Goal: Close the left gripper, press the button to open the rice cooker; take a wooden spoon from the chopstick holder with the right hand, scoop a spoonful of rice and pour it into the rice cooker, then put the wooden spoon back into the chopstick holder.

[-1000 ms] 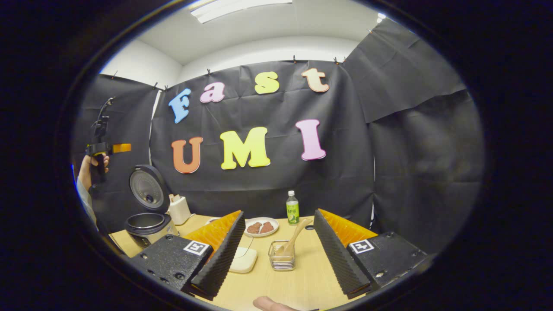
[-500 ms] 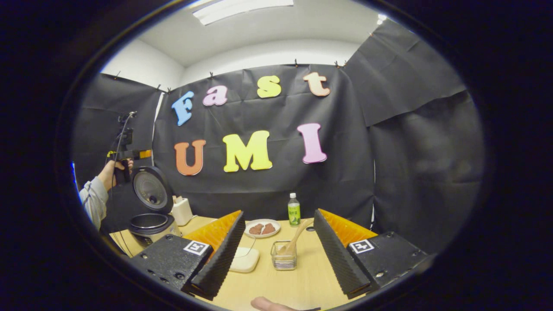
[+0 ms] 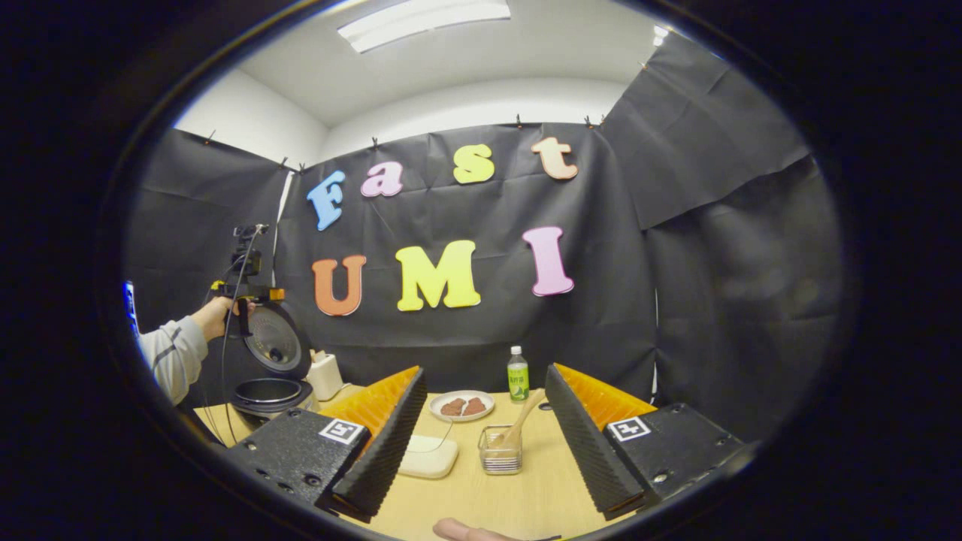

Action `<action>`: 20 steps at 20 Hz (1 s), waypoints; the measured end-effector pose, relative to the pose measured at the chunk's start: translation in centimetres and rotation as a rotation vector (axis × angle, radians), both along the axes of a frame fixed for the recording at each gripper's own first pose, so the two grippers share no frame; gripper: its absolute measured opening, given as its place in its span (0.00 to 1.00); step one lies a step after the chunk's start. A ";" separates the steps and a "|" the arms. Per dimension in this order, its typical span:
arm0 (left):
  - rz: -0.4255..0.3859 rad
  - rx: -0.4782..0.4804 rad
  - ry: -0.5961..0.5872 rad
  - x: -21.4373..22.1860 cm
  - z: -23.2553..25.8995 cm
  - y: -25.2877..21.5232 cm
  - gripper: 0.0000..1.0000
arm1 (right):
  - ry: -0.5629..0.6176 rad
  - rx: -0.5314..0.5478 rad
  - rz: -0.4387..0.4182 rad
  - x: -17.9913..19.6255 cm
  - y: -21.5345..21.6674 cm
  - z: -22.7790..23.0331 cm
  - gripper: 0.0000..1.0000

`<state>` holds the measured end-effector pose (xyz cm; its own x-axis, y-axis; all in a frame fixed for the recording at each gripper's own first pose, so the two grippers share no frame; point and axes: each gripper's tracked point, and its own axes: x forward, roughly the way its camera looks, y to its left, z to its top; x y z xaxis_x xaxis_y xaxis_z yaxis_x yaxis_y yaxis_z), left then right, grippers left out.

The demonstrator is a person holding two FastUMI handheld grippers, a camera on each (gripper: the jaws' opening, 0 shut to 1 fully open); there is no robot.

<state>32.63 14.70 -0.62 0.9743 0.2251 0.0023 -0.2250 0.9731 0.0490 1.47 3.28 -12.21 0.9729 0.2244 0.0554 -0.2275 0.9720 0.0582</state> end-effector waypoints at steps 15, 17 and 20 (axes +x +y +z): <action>-0.015 -0.058 0.114 -8.1 -3.8 -2.9 0.98 | 0.094 0.121 0.095 -4.9 -0.1 -2.2 1.00; -0.020 -0.056 0.118 -9.6 -4.7 -3.4 0.97 | 0.102 0.127 0.098 -5.6 -0.3 -2.7 1.00; -0.027 -0.057 0.129 -11.7 -6.4 -4.3 0.98 | 0.090 0.096 0.070 -6.7 -0.7 -2.9 1.00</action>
<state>20.90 10.45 -7.05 0.9714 0.1949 -0.1355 -0.1939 0.9808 0.0206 -5.20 2.63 -15.14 0.9570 0.2901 -0.0067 -0.2846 0.9429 0.1732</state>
